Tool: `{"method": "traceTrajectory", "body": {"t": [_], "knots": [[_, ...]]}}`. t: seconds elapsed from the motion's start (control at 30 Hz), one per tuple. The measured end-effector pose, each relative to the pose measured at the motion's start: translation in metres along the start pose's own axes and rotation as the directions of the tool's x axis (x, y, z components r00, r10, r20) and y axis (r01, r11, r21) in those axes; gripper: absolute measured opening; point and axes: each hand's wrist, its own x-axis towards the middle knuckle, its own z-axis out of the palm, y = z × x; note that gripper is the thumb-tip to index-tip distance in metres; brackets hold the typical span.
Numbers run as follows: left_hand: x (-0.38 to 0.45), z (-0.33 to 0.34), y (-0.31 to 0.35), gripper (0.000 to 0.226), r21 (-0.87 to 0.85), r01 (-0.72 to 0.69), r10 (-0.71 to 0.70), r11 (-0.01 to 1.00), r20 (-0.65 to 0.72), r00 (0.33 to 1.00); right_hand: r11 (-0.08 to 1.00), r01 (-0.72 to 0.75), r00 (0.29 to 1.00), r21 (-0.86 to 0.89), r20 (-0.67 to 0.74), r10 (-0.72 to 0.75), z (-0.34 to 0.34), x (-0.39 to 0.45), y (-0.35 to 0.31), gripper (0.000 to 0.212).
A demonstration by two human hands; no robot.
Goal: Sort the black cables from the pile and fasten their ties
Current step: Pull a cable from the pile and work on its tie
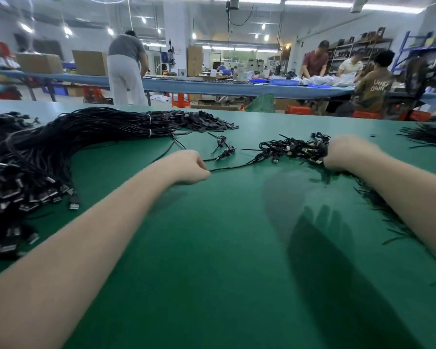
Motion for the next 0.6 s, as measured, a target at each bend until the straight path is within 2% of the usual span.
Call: {"method": "traceTrajectory", "body": {"t": [0.07,0.1,0.17,0.2,0.23,0.27,0.37,0.5,0.6], "knots": [[0.000,-0.017,-0.028,0.040,0.338,0.147,-0.157,0.929,0.001,0.988,0.990,0.069,0.995,0.125,0.056,-0.076,0.025,-0.016,-0.018,0.030],[-0.001,-0.022,-0.041,0.049,0.411,0.229,-0.267,0.882,0.038,0.963,0.977,0.086,0.991,0.195,0.080,-0.103,0.039,-0.027,-0.029,0.039],[-0.007,-0.025,-0.056,0.058,0.361,0.382,-0.484,0.850,0.254,0.837,0.967,0.093,0.987,0.238,0.104,-0.121,0.067,-0.051,-0.048,0.049],[-0.009,-0.025,-0.059,0.056,0.308,0.442,-0.534,0.843,0.368,0.761,0.969,0.103,0.990,0.224,0.069,-0.121,0.078,-0.060,-0.053,0.048],[-0.011,-0.025,-0.060,0.051,0.270,0.466,-0.539,0.843,0.441,0.718,0.970,0.115,0.993,0.216,0.009,-0.120,0.086,-0.068,-0.056,0.045],[-0.013,-0.025,-0.060,0.044,0.268,0.447,-0.521,0.854,0.459,0.720,0.966,0.126,0.992,0.224,-0.045,-0.119,0.089,-0.072,-0.056,0.042],[-0.016,-0.028,-0.054,0.021,0.331,0.353,-0.466,0.875,0.382,0.798,0.954,0.155,0.986,0.257,-0.106,-0.131,0.088,-0.075,-0.053,0.038],[-0.017,-0.027,-0.051,0.027,0.303,0.352,-0.456,0.885,0.418,0.786,0.952,0.172,0.982,0.252,-0.123,-0.145,0.090,-0.074,-0.052,0.037],[-0.014,-0.020,-0.046,0.015,0.184,0.239,-0.291,0.953,0.349,0.891,0.947,0.182,0.979,0.265,-0.136,-0.150,0.091,-0.073,-0.053,0.036]]}}
